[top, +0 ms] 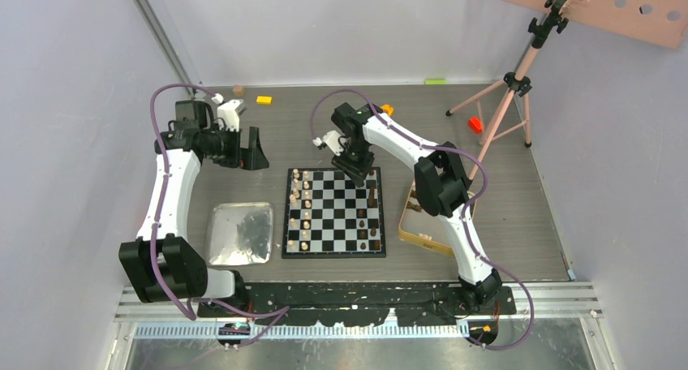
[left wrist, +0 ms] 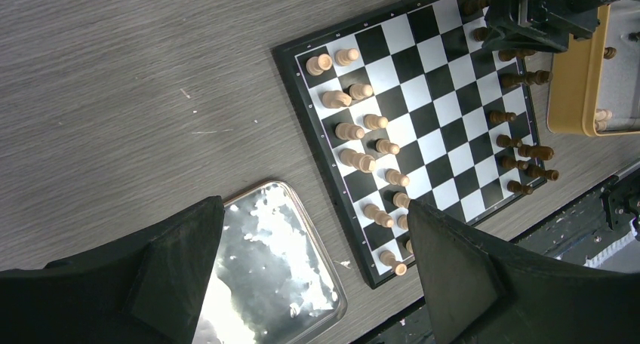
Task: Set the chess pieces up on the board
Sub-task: Place the chess piece on the chessboard, then pick up the chess piece from the storage box.
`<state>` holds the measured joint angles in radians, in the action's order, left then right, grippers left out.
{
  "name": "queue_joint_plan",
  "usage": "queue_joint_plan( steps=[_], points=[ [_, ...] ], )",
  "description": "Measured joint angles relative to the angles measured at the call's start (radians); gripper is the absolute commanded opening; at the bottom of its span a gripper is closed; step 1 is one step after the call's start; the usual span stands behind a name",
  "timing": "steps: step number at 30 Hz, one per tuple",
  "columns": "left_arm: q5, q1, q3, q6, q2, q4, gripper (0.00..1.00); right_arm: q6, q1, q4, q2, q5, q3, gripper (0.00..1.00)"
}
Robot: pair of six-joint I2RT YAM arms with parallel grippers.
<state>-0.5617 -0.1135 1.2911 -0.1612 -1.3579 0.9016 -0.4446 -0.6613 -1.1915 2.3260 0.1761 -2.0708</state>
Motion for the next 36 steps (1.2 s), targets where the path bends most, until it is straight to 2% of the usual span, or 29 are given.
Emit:
queue_joint_plan(
  steps=[9,14,19,25,30,36],
  points=[
    [0.000,0.000,0.000,-0.007,0.000,0.000,0.95,0.011,0.000,-0.005,-0.030,-0.001,0.003,0.56],
    [-0.017,0.000,0.000,-0.035,0.000,0.001,0.95,0.017,0.016,0.013,-0.189,0.005,0.089,0.56],
    [-0.037,0.000,0.000,-0.060,0.000,0.001,0.95,0.022,0.092,0.047,-0.446,0.038,0.280,0.56],
    [-0.045,0.034,0.008,-0.076,-0.008,0.001,0.95,0.006,0.319,0.068,-0.682,0.064,0.569,0.55],
    [-0.046,0.087,0.034,-0.083,-0.046,0.000,0.94,-0.034,0.484,0.085,-0.776,0.061,0.814,0.53],
    [-0.044,0.138,0.054,-0.082,-0.105,-0.006,0.94,-0.101,0.546,0.129,-0.776,0.017,0.957,0.52]
  ],
)
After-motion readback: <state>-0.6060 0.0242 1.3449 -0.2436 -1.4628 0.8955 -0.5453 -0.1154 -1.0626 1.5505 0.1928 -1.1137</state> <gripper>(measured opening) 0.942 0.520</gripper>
